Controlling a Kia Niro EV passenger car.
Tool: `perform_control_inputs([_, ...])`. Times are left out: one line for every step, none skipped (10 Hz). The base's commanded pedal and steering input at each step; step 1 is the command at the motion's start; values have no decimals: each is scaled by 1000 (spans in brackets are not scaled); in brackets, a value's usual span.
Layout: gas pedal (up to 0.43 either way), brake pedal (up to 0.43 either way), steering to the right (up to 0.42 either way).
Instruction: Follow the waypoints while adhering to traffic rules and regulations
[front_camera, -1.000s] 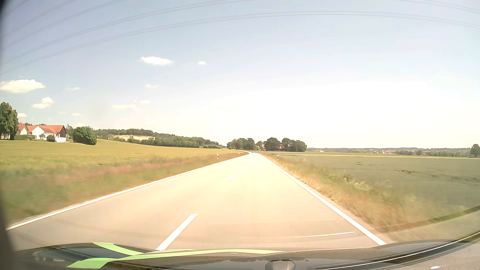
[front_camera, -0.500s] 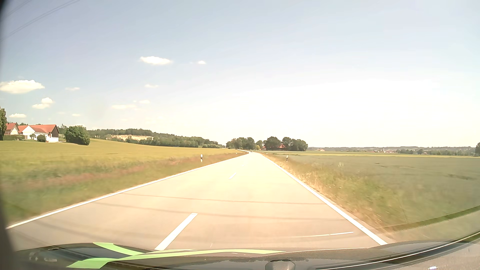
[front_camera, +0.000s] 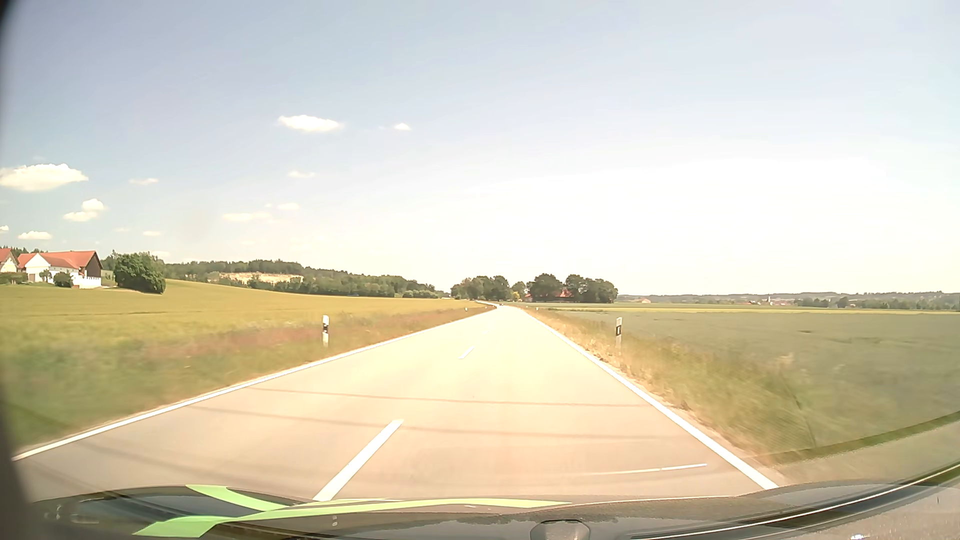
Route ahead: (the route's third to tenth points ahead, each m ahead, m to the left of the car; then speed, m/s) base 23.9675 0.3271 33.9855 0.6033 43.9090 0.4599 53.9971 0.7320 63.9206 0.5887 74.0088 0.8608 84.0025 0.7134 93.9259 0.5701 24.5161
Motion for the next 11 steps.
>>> perform_control_inputs([209,0,-1])
perform_control_inputs([209,0,-1])
perform_control_inputs([209,0,-1])
perform_control_inputs([209,0,1])
perform_control_inputs([209,0,1])
perform_control_inputs([197,0,1])
perform_control_inputs([197,0,1])
perform_control_inputs([197,0,1])
perform_control_inputs([197,0,1])
perform_control_inputs([209,0,1])
perform_control_inputs([220,0,0])
